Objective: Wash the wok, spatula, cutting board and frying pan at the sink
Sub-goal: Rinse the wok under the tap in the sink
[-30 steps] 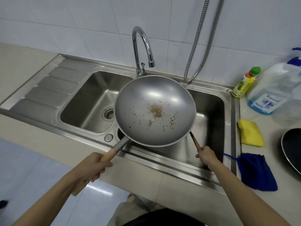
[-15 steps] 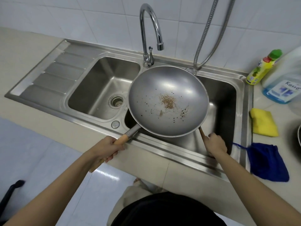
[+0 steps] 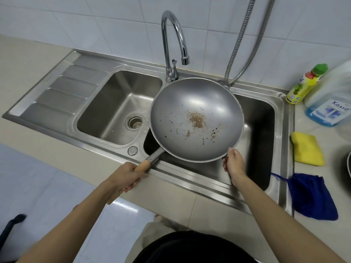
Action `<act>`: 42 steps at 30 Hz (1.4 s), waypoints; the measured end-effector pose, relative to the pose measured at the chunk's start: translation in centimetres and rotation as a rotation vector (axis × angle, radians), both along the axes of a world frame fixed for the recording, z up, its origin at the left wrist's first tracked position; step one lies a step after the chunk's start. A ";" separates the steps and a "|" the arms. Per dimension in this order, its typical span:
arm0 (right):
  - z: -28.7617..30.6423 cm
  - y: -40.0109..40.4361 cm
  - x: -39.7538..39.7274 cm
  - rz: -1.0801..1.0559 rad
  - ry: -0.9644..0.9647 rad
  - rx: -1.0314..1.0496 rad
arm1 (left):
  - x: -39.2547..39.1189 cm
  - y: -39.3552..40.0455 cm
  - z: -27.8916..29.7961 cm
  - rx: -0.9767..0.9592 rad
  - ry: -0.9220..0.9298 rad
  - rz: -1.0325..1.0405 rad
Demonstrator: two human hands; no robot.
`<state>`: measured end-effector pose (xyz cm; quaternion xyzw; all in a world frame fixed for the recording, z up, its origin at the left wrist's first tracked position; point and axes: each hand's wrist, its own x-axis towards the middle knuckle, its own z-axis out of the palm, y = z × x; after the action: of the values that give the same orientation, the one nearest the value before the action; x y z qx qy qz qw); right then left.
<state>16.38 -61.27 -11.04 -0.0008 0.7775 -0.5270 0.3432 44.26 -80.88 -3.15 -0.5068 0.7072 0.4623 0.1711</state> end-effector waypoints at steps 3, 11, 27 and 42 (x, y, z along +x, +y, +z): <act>-0.2 -0.5 1.5 0.025 -0.024 -0.026 | -0.2 -0.2 -0.2 -0.001 -0.010 0.017; -1.1 -1.1 2.4 -0.012 0.077 0.064 | -0.3 -0.8 -0.8 -0.034 -0.044 -0.036; -1.2 -1.1 2.9 -0.001 0.298 0.209 | -1.6 -7.2 1.9 -0.235 -0.300 -0.475; -1.1 -1.4 3.0 -0.045 0.388 0.297 | -26.9 -19.1 2.7 -1.034 0.532 -0.650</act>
<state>19.43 -62.64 -12.12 -0.0342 0.8977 -0.4043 0.1717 17.34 -99.97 -0.41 -0.1530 0.9728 0.0979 -0.1437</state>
